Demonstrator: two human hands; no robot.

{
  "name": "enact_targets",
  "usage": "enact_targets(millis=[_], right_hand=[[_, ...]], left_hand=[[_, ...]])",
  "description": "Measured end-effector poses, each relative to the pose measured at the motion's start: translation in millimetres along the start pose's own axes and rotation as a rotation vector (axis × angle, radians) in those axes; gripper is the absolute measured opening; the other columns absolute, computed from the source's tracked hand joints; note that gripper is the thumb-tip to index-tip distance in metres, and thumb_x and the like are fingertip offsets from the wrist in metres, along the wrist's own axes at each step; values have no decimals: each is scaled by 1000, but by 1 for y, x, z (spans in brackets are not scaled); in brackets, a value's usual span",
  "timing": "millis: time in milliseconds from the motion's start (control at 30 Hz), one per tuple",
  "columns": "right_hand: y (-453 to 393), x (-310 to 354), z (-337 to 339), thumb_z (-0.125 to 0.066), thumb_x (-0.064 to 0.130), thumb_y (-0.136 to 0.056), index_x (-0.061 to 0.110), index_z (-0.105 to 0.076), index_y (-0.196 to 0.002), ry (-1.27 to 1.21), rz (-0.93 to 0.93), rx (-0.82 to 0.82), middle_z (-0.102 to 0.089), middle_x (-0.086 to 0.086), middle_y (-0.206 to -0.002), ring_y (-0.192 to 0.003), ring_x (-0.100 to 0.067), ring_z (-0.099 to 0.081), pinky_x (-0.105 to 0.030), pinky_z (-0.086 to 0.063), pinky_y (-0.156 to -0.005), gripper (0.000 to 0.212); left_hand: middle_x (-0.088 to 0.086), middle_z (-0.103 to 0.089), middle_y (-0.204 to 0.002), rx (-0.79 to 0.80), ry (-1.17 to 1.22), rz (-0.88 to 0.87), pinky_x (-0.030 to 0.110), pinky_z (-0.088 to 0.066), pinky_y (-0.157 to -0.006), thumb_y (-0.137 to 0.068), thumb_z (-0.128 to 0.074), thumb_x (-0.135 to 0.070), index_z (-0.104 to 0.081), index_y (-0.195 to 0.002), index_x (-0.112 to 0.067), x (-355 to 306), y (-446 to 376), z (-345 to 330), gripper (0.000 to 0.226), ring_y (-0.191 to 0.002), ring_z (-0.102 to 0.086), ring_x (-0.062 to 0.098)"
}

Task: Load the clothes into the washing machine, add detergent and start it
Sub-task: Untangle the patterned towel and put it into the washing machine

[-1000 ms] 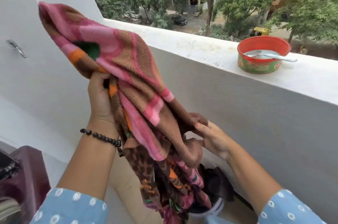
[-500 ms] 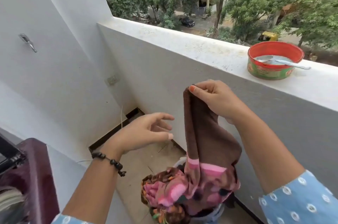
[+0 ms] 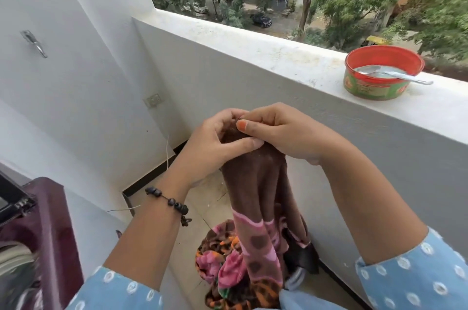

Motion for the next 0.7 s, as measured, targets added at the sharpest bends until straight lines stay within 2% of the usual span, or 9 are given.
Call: enact_targets(millis=[67,133,200,267,400,567,633,667,700], right_hand=[[2,1,-4,-55,27,-99,22,-76,-104,26,5,28,-76,5,-96,-93,-10,-70,-36,-55,-90,22],[4,0,-5,-57,31,-97,18,-75,-98,54,4,63,-76,-1,-90,-85,-17,-71,-39,-56,-82,22],[6,-6,-4,-66,32,-92,10,-71,-91,22,-25,107,-74,-11,-85,-74,-23,-70,-39,-57,-70,22],[9,-22,-6,-74,26,-85,8,-69,-93,-34,-107,186,-75,-13,-88,-78,-22,-72,-37,-59,-73,21],[10,-82,-28,-77,28,-82,11,-71,-93,147,-340,292,-76,-6,-92,-88,-23,-73,-39,-59,-82,22],[14,-157,-42,-72,36,-85,19,-63,-86,435,-539,301,-67,1,-85,-82,-21,-64,-25,-44,-59,19],[17,-167,-29,-75,37,-82,14,-68,-88,371,-573,182,-69,-2,-80,-72,-17,-64,-24,-44,-53,25],[17,-168,-21,-77,36,-81,13,-71,-90,303,-582,123,-71,-3,-79,-65,-14,-65,-22,-43,-48,25],[18,-167,-12,-79,34,-79,12,-73,-91,243,-585,75,-72,-4,-78,-59,-12,-64,-20,-42,-44,25]], left_hand=[[7,-75,-109,26,-7,49,47,-53,-101,-70,-85,-37,-70,-113,-25,3,4,3,47,-108,-70,24],[11,-76,-104,52,-34,79,48,-54,-98,-69,-84,-41,-76,-104,-23,3,9,8,40,-104,-71,27],[7,-78,-92,17,-58,73,38,-58,-85,-75,-85,-36,-80,-93,-19,3,13,20,25,-89,-73,23],[-4,-75,-77,-136,-17,22,21,-56,-68,-83,-76,-20,-79,-82,-19,-5,17,43,3,-71,-68,8],[-17,-69,-69,-569,53,-180,13,-51,-68,-93,-66,-10,-74,-74,-28,-21,33,121,28,-68,-61,-2],[-14,-66,-83,-877,190,-333,27,-50,-81,-87,-69,-34,-66,-84,-27,-16,58,201,9,-83,-59,8],[-9,-68,-105,-866,329,-324,33,-52,-95,-85,-74,-44,-66,-104,-23,11,59,241,30,-101,-63,14],[-12,-66,-118,-863,399,-305,38,-51,-101,-86,-74,-46,-65,-113,-20,43,55,263,39,-108,-63,13],[-15,-61,-130,-968,450,-269,43,-50,-105,-88,-72,-48,-64,-121,-21,105,56,296,44,-113,-63,8]])
Point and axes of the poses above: each hand's wrist, its own y-axis away from the middle knuckle, its own z-axis out of the back of the hand, x = y × z, the point moved 7 cm from there along -y, towards the middle knuckle
